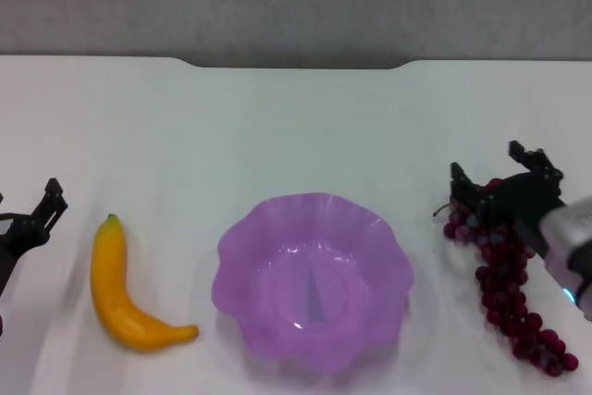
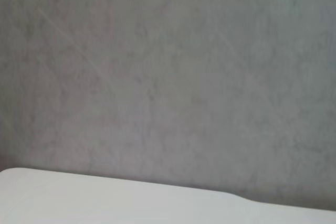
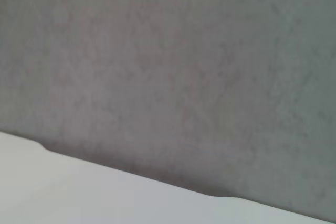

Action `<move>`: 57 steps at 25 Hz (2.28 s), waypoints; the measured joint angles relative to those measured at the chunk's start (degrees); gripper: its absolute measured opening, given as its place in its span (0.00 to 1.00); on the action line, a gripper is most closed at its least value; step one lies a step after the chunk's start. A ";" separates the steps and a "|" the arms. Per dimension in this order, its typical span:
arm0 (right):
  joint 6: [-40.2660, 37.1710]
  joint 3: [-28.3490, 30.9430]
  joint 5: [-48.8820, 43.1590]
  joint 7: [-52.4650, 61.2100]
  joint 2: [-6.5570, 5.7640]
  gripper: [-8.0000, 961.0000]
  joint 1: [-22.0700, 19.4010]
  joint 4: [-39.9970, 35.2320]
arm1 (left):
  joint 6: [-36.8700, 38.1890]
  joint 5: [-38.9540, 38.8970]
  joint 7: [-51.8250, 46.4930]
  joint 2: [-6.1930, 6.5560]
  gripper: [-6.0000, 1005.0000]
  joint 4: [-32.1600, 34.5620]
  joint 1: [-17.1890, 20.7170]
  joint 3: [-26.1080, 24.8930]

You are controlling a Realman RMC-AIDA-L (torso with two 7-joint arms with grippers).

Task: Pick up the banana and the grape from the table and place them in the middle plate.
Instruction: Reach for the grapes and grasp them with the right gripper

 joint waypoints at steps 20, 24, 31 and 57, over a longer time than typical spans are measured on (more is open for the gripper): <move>87.92 48.04 -5.24 -5.19 0.18 0.84 -0.80 34.92 | -0.93 -0.47 0.41 0.12 0.89 0.09 -0.49 -0.40; 90.18 50.11 -11.48 -1.37 0.21 0.84 1.33 31.45 | -0.95 -1.22 0.92 0.12 0.89 0.09 -0.51 -0.54; 87.22 49.30 -11.37 -1.87 0.48 0.82 4.35 23.95 | -0.95 -1.30 1.47 0.12 0.89 -0.04 -0.55 -0.47; 79.60 42.64 -8.94 -2.75 0.56 0.77 8.98 11.92 | -0.95 -1.30 1.87 0.03 0.89 -0.41 -0.59 -0.43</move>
